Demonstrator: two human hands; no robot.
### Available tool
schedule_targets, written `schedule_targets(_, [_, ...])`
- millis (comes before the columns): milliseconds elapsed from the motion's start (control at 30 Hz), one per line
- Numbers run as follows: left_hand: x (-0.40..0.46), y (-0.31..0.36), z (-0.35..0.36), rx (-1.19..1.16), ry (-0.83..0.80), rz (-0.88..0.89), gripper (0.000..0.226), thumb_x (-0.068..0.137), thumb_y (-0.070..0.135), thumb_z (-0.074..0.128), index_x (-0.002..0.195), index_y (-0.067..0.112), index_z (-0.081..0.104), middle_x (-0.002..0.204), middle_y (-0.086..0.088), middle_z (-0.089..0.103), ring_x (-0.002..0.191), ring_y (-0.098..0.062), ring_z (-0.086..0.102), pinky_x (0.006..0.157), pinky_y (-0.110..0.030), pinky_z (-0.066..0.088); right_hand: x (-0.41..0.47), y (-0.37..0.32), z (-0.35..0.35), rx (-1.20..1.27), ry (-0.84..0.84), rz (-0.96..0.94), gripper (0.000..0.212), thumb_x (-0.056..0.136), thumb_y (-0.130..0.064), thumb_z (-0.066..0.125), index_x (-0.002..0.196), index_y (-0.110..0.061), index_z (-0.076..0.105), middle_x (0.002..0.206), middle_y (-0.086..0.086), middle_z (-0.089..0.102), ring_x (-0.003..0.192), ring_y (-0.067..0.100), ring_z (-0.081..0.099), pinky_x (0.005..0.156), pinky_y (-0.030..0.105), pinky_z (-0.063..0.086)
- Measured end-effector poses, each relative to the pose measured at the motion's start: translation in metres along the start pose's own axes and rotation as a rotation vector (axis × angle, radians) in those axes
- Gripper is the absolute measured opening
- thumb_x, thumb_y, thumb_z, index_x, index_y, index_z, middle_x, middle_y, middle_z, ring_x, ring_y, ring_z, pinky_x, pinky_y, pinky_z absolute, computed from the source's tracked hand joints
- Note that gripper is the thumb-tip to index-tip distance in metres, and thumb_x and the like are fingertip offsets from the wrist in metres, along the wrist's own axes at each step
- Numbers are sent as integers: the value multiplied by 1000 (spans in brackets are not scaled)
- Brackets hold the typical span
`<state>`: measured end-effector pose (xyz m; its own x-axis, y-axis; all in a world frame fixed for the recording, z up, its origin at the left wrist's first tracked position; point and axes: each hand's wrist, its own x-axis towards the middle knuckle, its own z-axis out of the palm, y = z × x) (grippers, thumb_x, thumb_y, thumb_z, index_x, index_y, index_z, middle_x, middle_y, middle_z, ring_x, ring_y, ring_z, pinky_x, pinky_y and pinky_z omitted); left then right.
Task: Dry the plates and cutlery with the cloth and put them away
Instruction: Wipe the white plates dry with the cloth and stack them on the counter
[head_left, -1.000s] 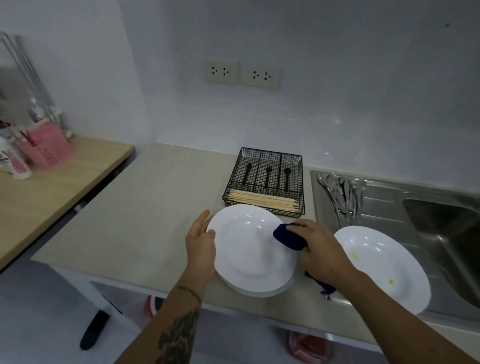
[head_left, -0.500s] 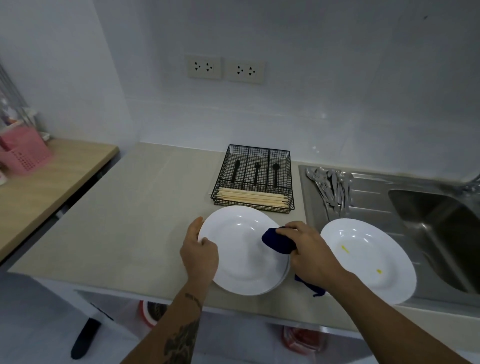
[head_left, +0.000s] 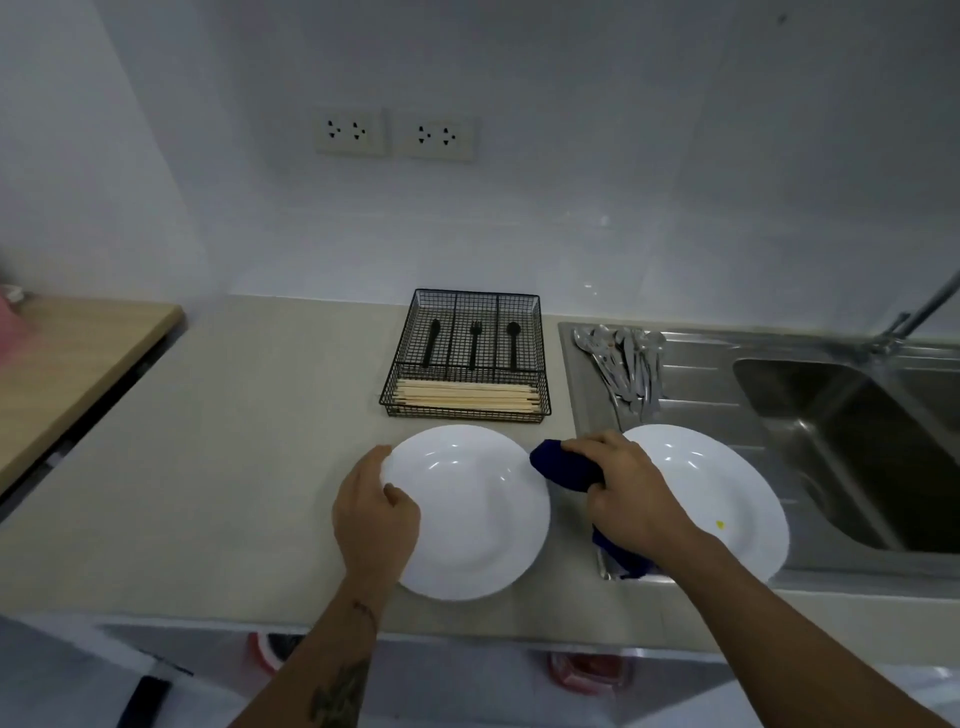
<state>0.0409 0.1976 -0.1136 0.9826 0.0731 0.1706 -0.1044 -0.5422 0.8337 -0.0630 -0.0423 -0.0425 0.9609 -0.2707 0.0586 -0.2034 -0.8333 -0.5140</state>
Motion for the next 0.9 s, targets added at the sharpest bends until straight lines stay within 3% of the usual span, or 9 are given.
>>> schedule_targets(100, [2, 33, 22, -9, -42, 158, 50, 85, -4, 56, 132, 15, 59, 129, -2, 63, 120, -23, 56, 105, -41, 45, -1, 20, -21, 29, 61, 77, 63, 77, 5, 56, 134, -22, 54, 127, 0, 53, 114, 18, 47, 96, 26, 37])
schedule_targets(233, [-15, 86, 67, -118, -298, 238, 48, 92, -1, 52, 134, 21, 56, 122, 9, 63, 110, -10, 58, 94, -22, 44, -8, 51, -50, 68, 135, 164, 62, 77, 8, 53, 131, -21, 55, 125, -1, 54, 109, 16, 50, 90, 23, 36])
schedule_targets(367, [-48, 109, 117, -71, -508, 243, 46, 93, 9, 54, 136, 25, 53, 124, 7, 61, 99, -10, 60, 90, -27, 51, -22, 82, -73, 79, 182, 238, 64, 74, 10, 49, 126, -24, 59, 121, -2, 54, 104, 13, 50, 84, 22, 36])
schedule_targets(467, [-64, 119, 145, -2, -598, 187, 49, 90, 14, 60, 138, 22, 50, 125, 3, 60, 108, -18, 60, 95, -34, 50, -33, 105, -84, 70, 177, 273, 63, 74, 10, 49, 126, -23, 59, 122, -4, 52, 104, 10, 45, 86, 22, 34])
schedule_targets(600, [-76, 120, 170, 26, -564, 138, 51, 78, 20, 64, 127, 25, 55, 114, 2, 62, 102, -20, 61, 89, -42, 54, -44, 142, -88, 105, 149, 292, 63, 71, 9, 53, 125, -22, 61, 123, -3, 53, 111, 16, 50, 90, 22, 36])
schedule_targets(900, [-81, 143, 187, 183, -473, 7, 61, 72, 2, 63, 130, 12, 49, 117, -12, 54, 107, -33, 54, 84, -34, 45, -48, 183, -95, 156, 32, 241, 61, 76, 9, 50, 128, -21, 59, 126, -1, 52, 114, 16, 49, 98, 22, 36])
